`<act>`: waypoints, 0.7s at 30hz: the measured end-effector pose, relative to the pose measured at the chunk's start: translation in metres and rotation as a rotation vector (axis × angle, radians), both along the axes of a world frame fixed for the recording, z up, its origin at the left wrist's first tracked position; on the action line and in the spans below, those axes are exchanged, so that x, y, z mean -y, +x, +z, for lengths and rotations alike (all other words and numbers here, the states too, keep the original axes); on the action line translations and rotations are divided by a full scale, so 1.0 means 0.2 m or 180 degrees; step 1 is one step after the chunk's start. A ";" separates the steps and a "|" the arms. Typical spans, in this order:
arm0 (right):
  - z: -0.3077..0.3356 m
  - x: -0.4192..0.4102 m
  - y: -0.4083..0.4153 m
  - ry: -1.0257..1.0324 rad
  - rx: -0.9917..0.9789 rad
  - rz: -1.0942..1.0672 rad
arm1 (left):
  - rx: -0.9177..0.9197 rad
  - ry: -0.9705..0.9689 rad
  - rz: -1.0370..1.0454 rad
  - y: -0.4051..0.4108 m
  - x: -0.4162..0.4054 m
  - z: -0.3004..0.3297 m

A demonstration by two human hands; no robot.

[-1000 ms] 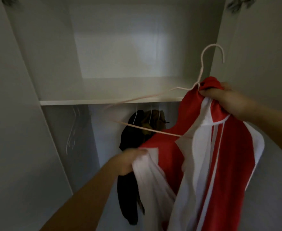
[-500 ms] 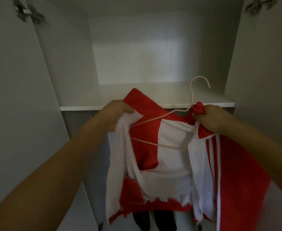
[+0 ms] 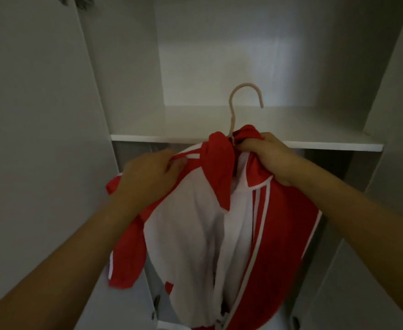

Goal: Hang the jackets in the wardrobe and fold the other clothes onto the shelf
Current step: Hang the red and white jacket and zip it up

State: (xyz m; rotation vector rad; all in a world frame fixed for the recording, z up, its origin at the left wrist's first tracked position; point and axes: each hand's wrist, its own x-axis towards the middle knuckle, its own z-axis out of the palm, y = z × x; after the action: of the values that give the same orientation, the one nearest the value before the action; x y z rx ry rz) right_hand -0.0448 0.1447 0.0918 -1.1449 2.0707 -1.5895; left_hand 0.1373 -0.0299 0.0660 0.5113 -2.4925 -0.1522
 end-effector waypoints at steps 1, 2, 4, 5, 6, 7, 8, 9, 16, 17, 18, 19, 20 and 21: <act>-0.03 0.07 0.01 0.0110 -0.0104 0.0039 | 0.0064 0.0068 0.0079 0.03 0.03 -0.01; -0.07 0.14 0.03 0.0223 -0.0281 0.0104 | 0.0130 0.0167 0.0156 0.07 0.06 -0.03; -0.16 0.29 0.08 0.0419 -0.0643 0.0375 | 0.0203 0.0385 0.0376 0.16 0.11 -0.07; -0.21 0.36 0.12 0.0530 -0.0784 0.0552 | 0.0224 0.0476 0.0502 0.21 0.13 -0.11; -0.26 0.42 0.15 0.0619 -0.0888 0.0718 | 0.0266 0.0553 0.0642 0.26 0.15 -0.15; -0.31 0.49 0.19 0.0660 -0.0965 0.0838 | 0.0302 0.0623 0.0778 0.31 0.17 -0.19; -0.35 0.56 0.24 0.0658 -0.1041 0.0912 | 0.0323 0.0718 0.0896 0.36 0.20 -0.23; -0.39 0.61 0.28 0.0627 -0.1168 0.0924 | 0.0312 0.0813 0.0965 0.40 0.22 -0.27; -0.57 0.95 0.38 0.1160 -0.1919 0.0777 | 0.0465 0.1307 0.1217 0.56 0.38 -0.41; -0.58 0.99 0.37 0.1397 -0.1726 0.0845 | 0.0511 0.1309 0.1244 0.54 0.40 -0.42; -0.58 1.02 0.36 0.1623 -0.1563 0.0888 | 0.0541 0.1332 0.1237 0.51 0.42 -0.44; -0.60 1.06 0.34 0.1794 -0.1431 0.0892 | 0.0572 0.1391 0.1191 0.47 0.44 -0.46; -0.61 1.09 0.30 0.1888 -0.1289 0.0849 | 0.0613 0.1434 0.1130 0.41 0.46 -0.49; -0.63 1.12 0.26 0.1912 -0.1136 0.0798 | 0.0667 0.1463 0.1069 0.35 0.48 -0.52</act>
State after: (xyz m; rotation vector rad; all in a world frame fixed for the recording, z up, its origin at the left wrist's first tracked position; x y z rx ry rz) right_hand 0.0071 -0.0793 -0.0339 -1.4360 2.2669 -0.6061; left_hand 0.2075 -0.1252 -0.0383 1.1781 -2.5252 -0.5695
